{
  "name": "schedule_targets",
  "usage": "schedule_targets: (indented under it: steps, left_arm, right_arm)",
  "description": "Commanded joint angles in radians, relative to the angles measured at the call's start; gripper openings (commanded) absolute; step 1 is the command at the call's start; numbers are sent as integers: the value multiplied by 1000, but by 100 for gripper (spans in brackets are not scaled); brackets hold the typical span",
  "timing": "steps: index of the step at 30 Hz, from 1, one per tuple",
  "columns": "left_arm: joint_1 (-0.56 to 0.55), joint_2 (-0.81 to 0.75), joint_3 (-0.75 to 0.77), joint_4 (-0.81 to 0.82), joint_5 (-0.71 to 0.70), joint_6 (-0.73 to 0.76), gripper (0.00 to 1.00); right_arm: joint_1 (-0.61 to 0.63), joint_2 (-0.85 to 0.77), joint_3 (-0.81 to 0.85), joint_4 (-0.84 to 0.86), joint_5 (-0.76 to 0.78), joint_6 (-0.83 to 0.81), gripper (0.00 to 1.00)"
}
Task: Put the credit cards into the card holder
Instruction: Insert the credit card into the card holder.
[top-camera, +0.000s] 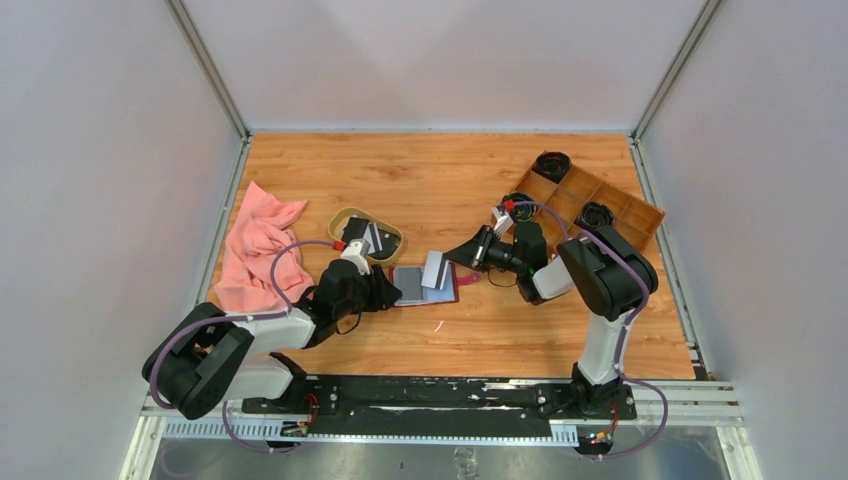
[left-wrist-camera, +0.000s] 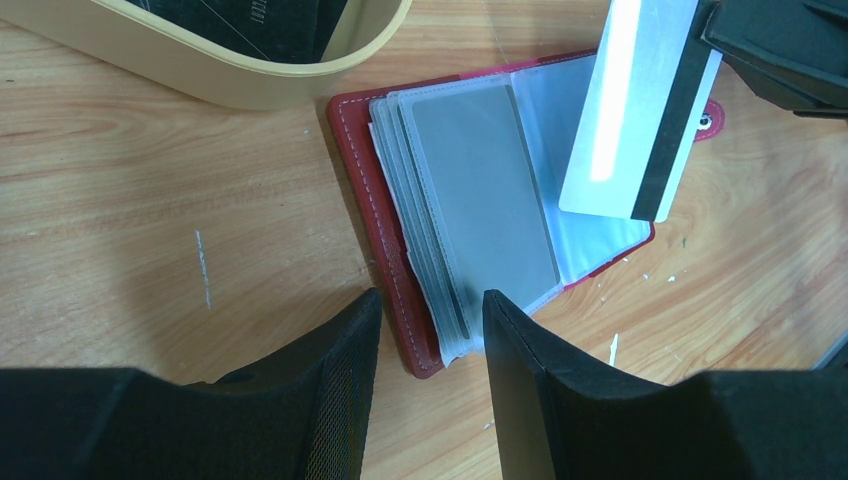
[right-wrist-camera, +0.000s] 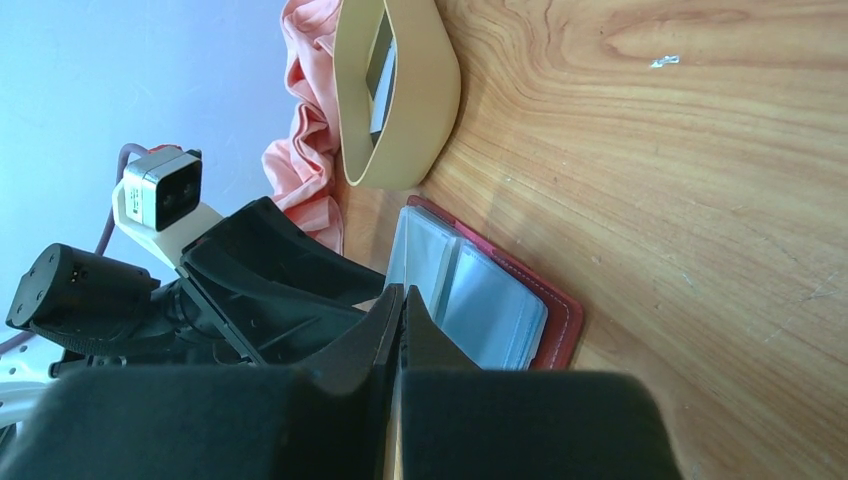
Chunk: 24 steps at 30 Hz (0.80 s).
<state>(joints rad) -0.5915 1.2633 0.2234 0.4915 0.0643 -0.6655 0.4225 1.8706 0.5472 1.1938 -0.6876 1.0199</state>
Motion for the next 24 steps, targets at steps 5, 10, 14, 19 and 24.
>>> schedule_targets:
  steps: [5, 10, 14, 19, 24]
  left_arm:
    - [-7, 19, -7, -34, -9, -3, 48]
    - [-7, 19, -7, -34, -8, -5, 48]
    - [-7, 19, -7, -34, -6, -5, 48]
    - [-7, 20, -6, -34, -3, -4, 48]
    - [-8, 28, -2, -34, 3, -3, 48]
  right_arm:
    - [15, 49, 26, 15, -9, 0, 0]
    - [17, 65, 28, 7, -6, -7, 0]
    - [18, 64, 29, -9, -4, -18, 0]
    - [15, 55, 27, -43, 1, -43, 0]
    - [21, 77, 30, -62, -6, -47, 0]
